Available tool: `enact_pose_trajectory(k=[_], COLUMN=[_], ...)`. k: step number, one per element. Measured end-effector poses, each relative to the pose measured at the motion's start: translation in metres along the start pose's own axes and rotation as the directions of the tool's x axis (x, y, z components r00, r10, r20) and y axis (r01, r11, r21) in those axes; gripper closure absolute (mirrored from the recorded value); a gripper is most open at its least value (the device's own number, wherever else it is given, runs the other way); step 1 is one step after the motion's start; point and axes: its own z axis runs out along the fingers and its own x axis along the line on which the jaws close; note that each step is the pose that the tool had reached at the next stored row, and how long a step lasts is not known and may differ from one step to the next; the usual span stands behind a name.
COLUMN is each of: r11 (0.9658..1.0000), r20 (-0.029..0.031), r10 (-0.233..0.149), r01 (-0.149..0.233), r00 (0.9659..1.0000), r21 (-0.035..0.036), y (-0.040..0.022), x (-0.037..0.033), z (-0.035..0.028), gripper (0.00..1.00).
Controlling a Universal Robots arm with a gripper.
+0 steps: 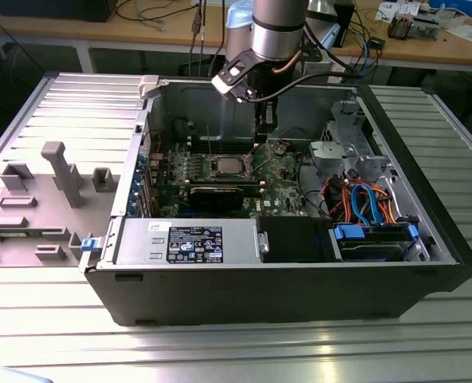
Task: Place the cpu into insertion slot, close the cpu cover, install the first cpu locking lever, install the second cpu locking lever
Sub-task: 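Close the cpu cover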
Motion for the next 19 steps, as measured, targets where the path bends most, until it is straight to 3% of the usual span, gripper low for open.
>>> enact_pose_trajectory(k=[12, 14, 15, 19], r11=[1.0, 1.0, 1.0, 1.0], r20=[0.0, 0.0, 0.0, 0.0], r10=[0.0, 0.0, 0.0, 0.0], r01=[0.0, 0.0, 0.0, 0.0], r00=[1.0, 1.0, 1.0, 1.0], r21=[0.0, 0.0, 0.0, 0.0], y=[0.0004, 0.0018, 0.0061, 0.0083], x=[0.0, 0.0, 0.0001, 0.0001], z=[0.0, 0.0, 0.0001, 0.0001], gripper=[0.89, 0.89, 0.89, 0.89])
